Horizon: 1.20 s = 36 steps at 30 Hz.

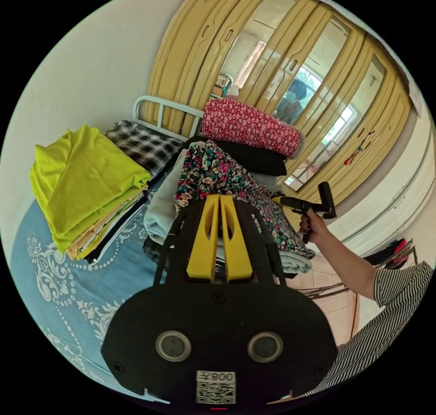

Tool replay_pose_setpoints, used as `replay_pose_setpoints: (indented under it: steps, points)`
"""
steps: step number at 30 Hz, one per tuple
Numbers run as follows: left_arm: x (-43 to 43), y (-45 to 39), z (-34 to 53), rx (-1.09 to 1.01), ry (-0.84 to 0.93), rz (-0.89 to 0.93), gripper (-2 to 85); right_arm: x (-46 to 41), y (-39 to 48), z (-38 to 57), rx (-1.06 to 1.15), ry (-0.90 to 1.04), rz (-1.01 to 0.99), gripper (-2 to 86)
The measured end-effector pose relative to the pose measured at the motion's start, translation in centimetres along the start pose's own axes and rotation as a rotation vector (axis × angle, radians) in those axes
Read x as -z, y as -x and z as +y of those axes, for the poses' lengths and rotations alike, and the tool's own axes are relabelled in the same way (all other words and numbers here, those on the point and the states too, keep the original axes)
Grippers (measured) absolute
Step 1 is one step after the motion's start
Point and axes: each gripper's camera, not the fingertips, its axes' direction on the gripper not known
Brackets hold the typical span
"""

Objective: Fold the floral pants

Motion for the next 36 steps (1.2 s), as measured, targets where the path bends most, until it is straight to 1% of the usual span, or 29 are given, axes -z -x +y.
replay_pose_setpoints:
  steps: [2, 5, 6, 8, 10, 12, 14, 15, 16, 17, 19, 24, 26, 27, 29, 32, 36]
  points:
    - [2.0, 0.3, 1.3, 0.027, -0.080, 0.095, 0.0, 0.1, 2.1, 0.0, 0.014, -0.031, -0.014, -0.1]
    - [4.7, 0.0, 4.2, 0.032, -0.151, 0.106, 0.0, 0.6, 6.9, 0.5, 0.122, -0.100, 0.015, 0.0]
    - [5.0, -0.1, 4.9, 0.029, -0.159, 0.107, 0.1, 0.6, 8.0, 0.6, 0.145, -0.110, 0.013, 0.0]
    - [5.4, 0.1, 7.6, 0.054, -0.139, 0.089, 0.1, -0.1, 13.0, 0.5, 0.230, -0.162, 0.020, 0.0]
    - [5.3, 0.4, 9.4, 0.056, -0.133, 0.102, 0.1, -1.6, 17.3, -0.1, 0.329, -0.159, -0.028, 0.0]
    - [4.7, 0.7, 10.7, 0.067, -0.102, 0.084, 0.1, -4.3, 21.8, -1.3, 0.414, -0.104, -0.027, 0.0]
    - [4.0, 1.4, 12.3, 0.109, -0.090, 0.123, 0.1, -9.2, 27.2, -3.2, 0.507, -0.020, 0.033, 0.0]
    - [3.8, 1.6, 12.7, 0.114, -0.089, 0.141, 0.1, -10.5, 28.3, -3.7, 0.520, 0.004, 0.051, 0.0]
    - [3.4, 1.7, 13.6, 0.121, -0.076, 0.162, 0.1, -13.2, 30.2, -4.7, 0.550, 0.060, 0.097, 0.0]
    - [3.1, 1.8, 14.7, 0.119, -0.060, 0.159, 0.1, -16.0, 31.7, -5.4, 0.563, 0.116, 0.187, 0.1]
    - [2.7, 1.9, 16.8, 0.122, -0.030, 0.147, 0.1, -19.8, 33.0, -6.0, 0.584, 0.204, 0.278, 0.1]
    - [1.7, 3.4, 25.7, 0.211, 0.061, 0.173, 0.1, -21.3, 35.8, -6.4, 0.588, 0.141, 0.272, 0.1]
    - [1.1, 4.6, 30.8, 0.279, 0.125, 0.160, 0.2, -20.0, 37.6, -5.6, 0.607, 0.043, 0.267, 0.1]
    - [0.9, 4.9, 32.0, 0.297, 0.141, 0.155, 0.2, -19.6, 38.1, -5.3, 0.620, 0.012, 0.254, 0.1]
    - [0.1, 6.6, 36.3, 0.364, 0.193, 0.160, 0.2, -18.4, 40.7, -3.9, 0.676, -0.105, 0.197, 0.0]
    - [-0.9, 9.5, 38.9, 0.386, 0.199, 0.184, 0.4, -19.1, 44.5, -3.3, 0.776, -0.161, 0.111, 0.0]
    - [-2.3, 13.5, 38.1, 0.315, 0.145, 0.191, 0.5, -22.5, 50.0, -5.6, 0.857, -0.141, 0.035, 0.1]
